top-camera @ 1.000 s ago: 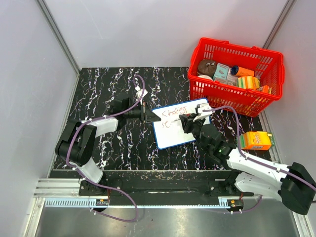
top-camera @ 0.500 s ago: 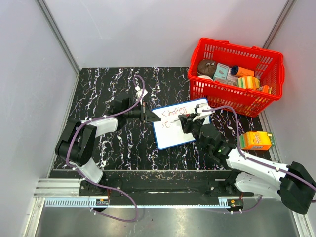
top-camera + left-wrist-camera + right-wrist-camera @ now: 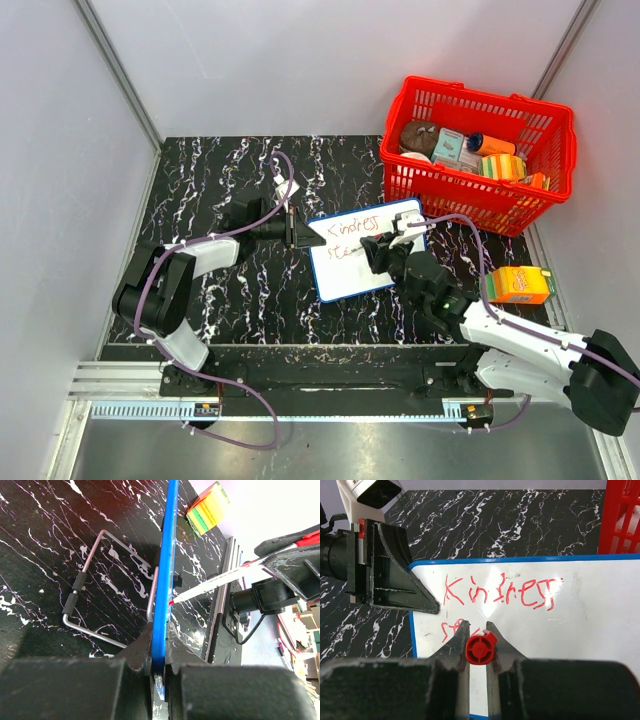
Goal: Write a sentence on the whiteboard
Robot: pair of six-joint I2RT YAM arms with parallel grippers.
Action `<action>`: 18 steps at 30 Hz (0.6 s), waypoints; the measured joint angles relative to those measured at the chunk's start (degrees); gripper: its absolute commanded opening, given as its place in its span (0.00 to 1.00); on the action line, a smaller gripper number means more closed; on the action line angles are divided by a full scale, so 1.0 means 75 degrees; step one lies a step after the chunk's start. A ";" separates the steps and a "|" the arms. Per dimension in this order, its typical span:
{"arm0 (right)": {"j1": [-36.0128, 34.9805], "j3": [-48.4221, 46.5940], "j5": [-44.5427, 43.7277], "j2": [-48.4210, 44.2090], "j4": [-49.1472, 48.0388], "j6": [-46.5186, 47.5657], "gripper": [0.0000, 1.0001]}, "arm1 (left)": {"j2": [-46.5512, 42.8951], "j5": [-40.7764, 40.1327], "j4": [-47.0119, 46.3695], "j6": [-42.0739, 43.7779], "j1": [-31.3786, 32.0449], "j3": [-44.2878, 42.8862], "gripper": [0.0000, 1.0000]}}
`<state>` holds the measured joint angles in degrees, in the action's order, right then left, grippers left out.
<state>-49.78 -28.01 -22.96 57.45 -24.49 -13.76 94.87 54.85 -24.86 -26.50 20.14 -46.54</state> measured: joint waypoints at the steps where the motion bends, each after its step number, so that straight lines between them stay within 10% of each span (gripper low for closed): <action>1: 0.0000 0.0000 -0.0009 -0.0023 0.0055 -0.0006 0.00 | 0.0000 0.0000 0.0003 0.0003 0.0000 -0.0003 0.00; 18: 0.0000 0.0000 -0.0420 -0.0064 0.0067 -0.0061 0.00 | 0.0000 0.0000 0.0111 0.0102 0.0006 -0.0050 0.00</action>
<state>-49.78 -28.01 -26.11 56.97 -23.99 -14.22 94.87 54.85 -24.03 -25.74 20.18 -46.92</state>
